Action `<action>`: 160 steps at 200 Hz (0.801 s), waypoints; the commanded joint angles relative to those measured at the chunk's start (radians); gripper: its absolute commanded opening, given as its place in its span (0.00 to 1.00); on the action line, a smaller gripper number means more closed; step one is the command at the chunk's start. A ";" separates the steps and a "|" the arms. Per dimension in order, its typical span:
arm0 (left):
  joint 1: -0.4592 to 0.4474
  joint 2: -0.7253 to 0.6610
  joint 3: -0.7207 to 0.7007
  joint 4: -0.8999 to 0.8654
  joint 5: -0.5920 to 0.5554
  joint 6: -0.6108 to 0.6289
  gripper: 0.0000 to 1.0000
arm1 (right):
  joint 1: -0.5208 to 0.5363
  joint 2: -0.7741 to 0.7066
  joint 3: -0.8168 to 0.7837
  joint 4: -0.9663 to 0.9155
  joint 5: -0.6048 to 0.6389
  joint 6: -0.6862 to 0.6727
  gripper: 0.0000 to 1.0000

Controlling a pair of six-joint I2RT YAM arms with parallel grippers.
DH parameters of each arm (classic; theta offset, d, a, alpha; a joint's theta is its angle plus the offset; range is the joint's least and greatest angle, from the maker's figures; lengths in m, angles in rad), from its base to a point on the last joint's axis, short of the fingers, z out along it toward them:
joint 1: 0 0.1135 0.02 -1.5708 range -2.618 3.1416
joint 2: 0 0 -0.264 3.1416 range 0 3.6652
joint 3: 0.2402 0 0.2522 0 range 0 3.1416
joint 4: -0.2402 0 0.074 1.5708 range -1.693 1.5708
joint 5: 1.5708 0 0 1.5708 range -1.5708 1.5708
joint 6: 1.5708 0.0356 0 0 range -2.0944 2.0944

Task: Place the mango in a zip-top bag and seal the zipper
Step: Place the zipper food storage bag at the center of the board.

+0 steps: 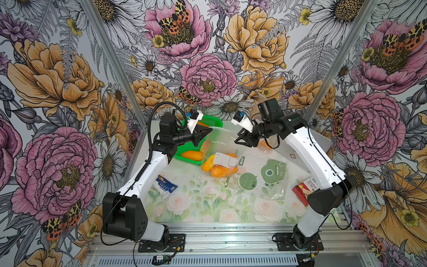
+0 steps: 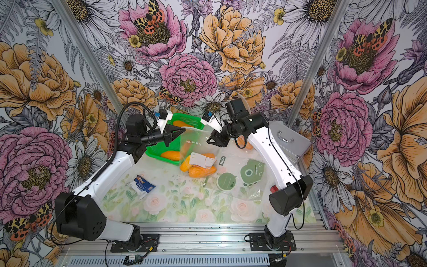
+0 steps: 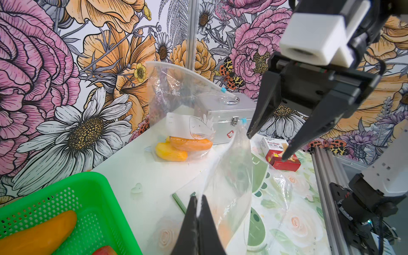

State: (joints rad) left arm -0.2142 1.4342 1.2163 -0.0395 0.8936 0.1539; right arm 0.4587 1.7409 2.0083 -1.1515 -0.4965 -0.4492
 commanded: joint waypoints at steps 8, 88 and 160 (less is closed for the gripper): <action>-0.007 -0.049 -0.045 0.040 0.073 0.100 0.00 | -0.003 0.020 0.000 0.115 0.085 0.038 0.67; 0.026 -0.045 -0.040 0.042 0.184 0.112 0.00 | -0.003 0.039 0.017 0.126 -0.048 -0.070 0.99; 0.036 -0.021 0.005 0.050 0.215 0.104 0.00 | -0.003 0.111 -0.011 -0.002 -0.108 -0.130 0.97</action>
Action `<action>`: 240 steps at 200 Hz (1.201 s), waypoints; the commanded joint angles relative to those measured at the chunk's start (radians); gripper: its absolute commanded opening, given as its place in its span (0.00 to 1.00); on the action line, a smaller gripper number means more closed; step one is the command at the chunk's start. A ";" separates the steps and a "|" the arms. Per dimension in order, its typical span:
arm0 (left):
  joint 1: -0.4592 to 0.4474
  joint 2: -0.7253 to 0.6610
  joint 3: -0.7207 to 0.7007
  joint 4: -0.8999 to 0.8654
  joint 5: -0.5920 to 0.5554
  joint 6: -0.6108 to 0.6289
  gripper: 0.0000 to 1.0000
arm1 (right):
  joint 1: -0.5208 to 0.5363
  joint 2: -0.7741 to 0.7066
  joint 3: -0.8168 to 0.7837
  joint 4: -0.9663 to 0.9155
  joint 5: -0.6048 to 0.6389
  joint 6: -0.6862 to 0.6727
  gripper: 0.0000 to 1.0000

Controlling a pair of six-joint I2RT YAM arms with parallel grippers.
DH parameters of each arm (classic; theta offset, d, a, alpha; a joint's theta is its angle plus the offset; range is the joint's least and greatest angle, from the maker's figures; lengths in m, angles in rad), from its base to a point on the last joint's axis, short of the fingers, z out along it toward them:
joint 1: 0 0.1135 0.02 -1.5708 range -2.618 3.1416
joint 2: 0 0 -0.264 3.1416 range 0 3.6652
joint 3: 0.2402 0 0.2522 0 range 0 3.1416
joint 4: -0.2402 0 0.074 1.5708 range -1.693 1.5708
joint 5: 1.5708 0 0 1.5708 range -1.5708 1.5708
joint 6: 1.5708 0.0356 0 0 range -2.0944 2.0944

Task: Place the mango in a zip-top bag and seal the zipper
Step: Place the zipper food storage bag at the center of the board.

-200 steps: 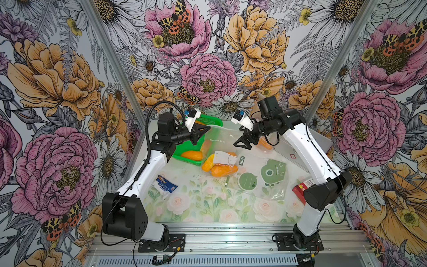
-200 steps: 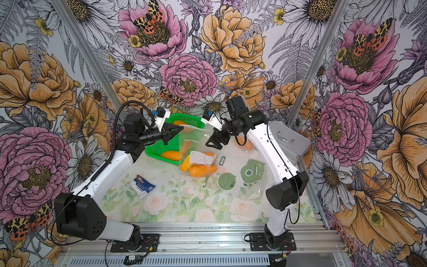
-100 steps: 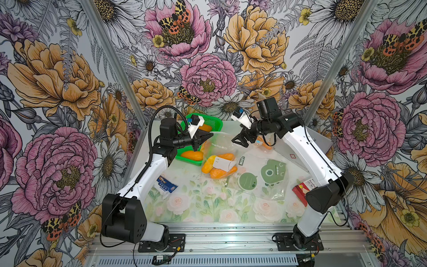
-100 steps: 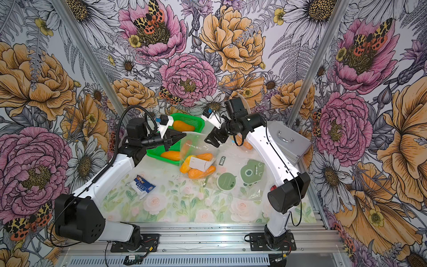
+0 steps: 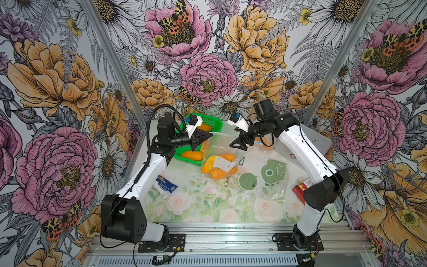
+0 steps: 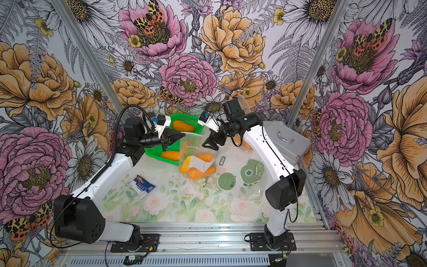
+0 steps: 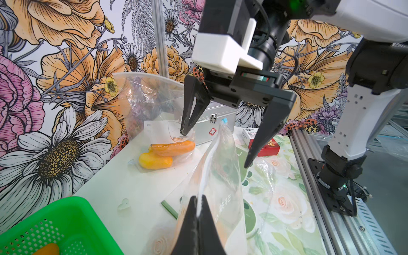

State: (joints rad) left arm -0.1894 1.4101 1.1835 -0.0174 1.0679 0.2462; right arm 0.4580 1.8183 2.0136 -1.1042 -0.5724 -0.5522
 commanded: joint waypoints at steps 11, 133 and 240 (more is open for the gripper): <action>0.013 0.009 0.040 0.034 0.041 0.006 0.00 | -0.002 0.039 -0.015 -0.054 -0.032 -0.027 0.97; 0.028 0.094 0.058 0.201 -0.064 -0.166 0.00 | 0.002 -0.042 -0.035 -0.022 0.071 0.101 0.00; 0.004 0.286 0.176 0.523 -0.095 -0.562 0.94 | 0.073 -0.169 -0.119 0.072 0.378 0.475 0.00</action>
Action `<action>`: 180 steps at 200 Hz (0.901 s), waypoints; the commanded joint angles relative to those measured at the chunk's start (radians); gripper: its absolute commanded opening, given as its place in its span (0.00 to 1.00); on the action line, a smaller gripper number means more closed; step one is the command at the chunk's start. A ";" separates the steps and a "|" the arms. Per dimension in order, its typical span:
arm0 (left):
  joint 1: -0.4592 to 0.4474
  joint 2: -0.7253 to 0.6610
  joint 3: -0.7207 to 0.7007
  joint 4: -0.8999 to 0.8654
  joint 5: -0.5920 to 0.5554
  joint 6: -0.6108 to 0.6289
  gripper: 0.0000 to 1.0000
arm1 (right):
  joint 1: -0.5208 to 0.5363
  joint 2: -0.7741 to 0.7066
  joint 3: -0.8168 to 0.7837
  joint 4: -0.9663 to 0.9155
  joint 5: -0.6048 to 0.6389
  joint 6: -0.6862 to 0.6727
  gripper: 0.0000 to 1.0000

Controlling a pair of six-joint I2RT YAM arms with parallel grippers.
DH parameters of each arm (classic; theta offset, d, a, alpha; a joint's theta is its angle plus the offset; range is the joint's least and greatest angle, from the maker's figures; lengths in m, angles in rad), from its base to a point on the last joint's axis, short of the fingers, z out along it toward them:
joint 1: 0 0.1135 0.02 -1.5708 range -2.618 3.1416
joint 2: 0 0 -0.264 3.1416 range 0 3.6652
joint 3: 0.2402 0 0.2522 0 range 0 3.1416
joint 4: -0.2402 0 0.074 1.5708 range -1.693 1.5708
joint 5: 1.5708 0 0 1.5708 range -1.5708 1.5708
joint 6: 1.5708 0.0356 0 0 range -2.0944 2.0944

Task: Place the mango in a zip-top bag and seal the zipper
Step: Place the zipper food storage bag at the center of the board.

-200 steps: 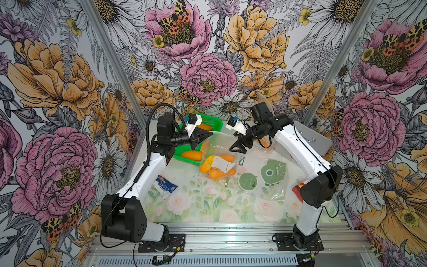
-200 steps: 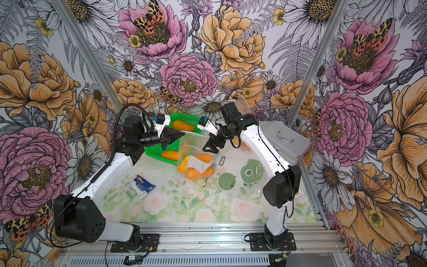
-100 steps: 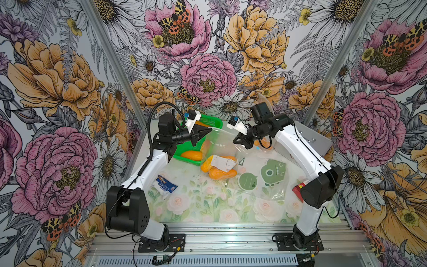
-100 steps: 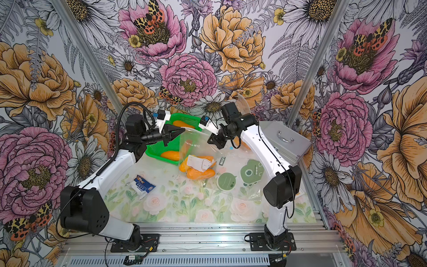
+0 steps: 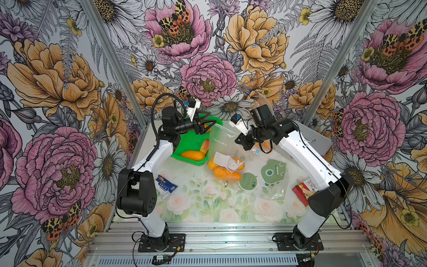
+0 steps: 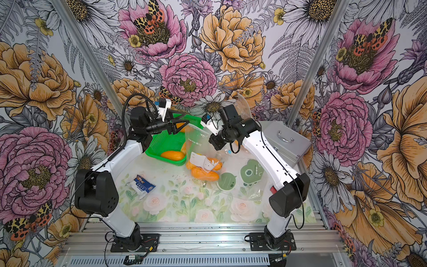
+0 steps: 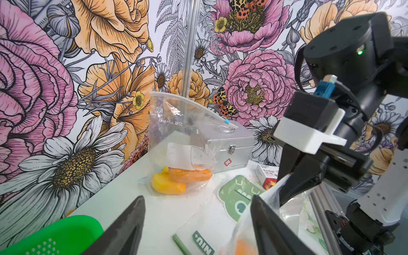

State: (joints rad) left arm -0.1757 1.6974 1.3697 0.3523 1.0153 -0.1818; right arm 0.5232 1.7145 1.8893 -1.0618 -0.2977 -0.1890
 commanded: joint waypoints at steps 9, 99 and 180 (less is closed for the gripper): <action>-0.009 -0.009 -0.019 0.166 -0.076 -0.152 0.99 | 0.008 -0.072 0.016 0.028 0.147 0.143 0.00; -0.027 -0.299 -0.247 -0.057 -0.707 -0.159 0.99 | -0.043 0.061 0.299 0.069 0.434 0.271 0.00; -0.143 -0.572 -0.474 -0.222 -1.077 -0.090 0.99 | -0.128 0.415 0.684 0.105 0.425 0.455 0.00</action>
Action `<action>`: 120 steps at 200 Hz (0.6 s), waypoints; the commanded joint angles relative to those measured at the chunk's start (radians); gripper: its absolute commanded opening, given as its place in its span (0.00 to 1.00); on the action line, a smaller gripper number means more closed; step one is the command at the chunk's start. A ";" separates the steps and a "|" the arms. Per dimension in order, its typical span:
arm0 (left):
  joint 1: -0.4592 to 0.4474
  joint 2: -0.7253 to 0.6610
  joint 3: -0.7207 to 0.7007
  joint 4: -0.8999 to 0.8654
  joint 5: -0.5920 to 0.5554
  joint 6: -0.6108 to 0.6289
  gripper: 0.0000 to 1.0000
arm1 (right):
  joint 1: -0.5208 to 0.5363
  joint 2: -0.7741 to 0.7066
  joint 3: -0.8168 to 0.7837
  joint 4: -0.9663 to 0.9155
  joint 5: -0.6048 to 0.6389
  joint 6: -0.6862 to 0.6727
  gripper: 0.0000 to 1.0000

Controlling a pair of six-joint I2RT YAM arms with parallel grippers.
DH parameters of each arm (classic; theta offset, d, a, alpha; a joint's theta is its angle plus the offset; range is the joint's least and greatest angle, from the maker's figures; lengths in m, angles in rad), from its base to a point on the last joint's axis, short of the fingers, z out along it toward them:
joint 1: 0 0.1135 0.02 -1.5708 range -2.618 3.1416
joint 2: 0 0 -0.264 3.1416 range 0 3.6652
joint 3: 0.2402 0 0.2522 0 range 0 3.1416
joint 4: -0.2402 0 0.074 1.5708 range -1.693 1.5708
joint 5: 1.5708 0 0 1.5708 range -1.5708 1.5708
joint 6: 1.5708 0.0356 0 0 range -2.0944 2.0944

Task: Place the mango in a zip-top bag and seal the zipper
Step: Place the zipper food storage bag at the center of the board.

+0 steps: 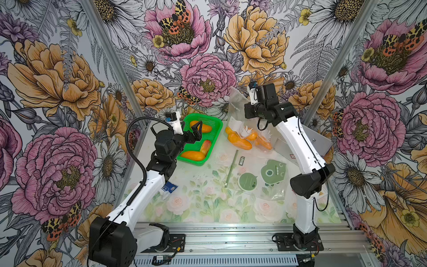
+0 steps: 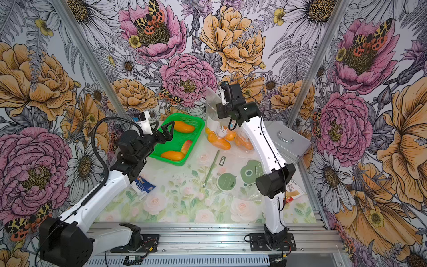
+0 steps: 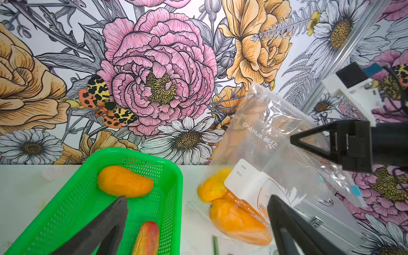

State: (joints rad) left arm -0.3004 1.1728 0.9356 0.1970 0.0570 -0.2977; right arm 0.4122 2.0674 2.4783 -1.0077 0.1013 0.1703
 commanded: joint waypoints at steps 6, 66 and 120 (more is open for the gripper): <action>-0.023 -0.057 -0.048 -0.074 -0.115 0.023 0.99 | -0.021 0.081 0.108 0.061 0.032 0.104 0.00; -0.028 -0.085 -0.090 -0.148 -0.079 -0.029 0.99 | -0.043 0.220 0.150 0.093 0.066 0.135 0.00; -0.043 -0.061 -0.083 -0.184 -0.051 -0.055 0.99 | -0.060 0.234 0.152 0.093 0.068 0.099 0.29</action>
State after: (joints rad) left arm -0.3279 1.1091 0.8562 0.0399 -0.0097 -0.3344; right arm 0.3611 2.3131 2.5912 -0.9485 0.1535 0.2806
